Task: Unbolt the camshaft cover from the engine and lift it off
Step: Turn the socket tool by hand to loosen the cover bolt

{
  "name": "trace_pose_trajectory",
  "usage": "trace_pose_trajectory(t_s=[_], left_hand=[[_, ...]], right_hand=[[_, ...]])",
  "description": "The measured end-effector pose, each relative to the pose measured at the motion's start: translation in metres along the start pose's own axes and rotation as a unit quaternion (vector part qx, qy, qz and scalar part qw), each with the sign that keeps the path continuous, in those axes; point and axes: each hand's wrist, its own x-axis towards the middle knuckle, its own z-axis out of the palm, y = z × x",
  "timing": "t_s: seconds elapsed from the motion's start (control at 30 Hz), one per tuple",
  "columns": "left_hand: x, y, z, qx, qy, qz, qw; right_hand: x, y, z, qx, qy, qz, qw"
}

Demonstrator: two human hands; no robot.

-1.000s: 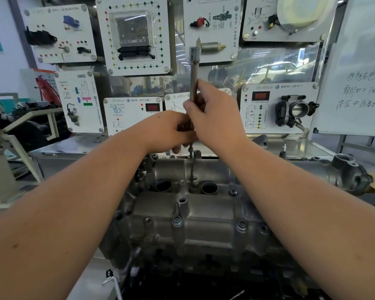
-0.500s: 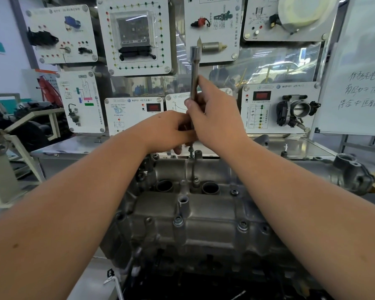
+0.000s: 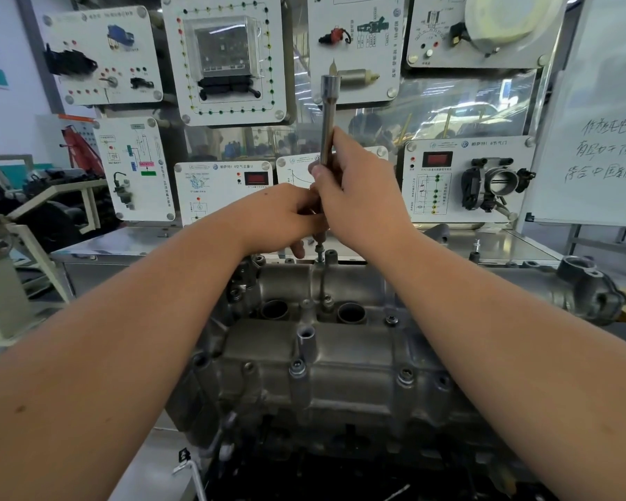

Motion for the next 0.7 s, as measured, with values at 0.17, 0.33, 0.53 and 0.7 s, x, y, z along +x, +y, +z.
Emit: trace_pose_trajectory(t_s=[0.17, 0.33, 0.53, 0.7], left_hand=[[-0.0009, 0.0016, -0.0015, 0.020, 0.000, 0.005, 1.000], [0.0007, 0.0022, 0.0008, 0.052, 0.004, 0.005, 0.999], [-0.0007, 0.0013, -0.0010, 0.017, -0.001, 0.009, 1.000], [0.0028, -0.0023, -0.0012, 0.029, 0.000, 0.002, 1.000]], right_hand=[[-0.0033, -0.0028, -0.0011, 0.027, -0.007, 0.007, 1.000], [-0.0032, -0.0046, -0.0034, 0.025, 0.001, -0.002, 1.000], [-0.0022, -0.0045, -0.0038, 0.013, -0.015, 0.005, 1.000], [-0.0023, -0.0039, -0.0030, 0.021, 0.005, 0.004, 1.000]])
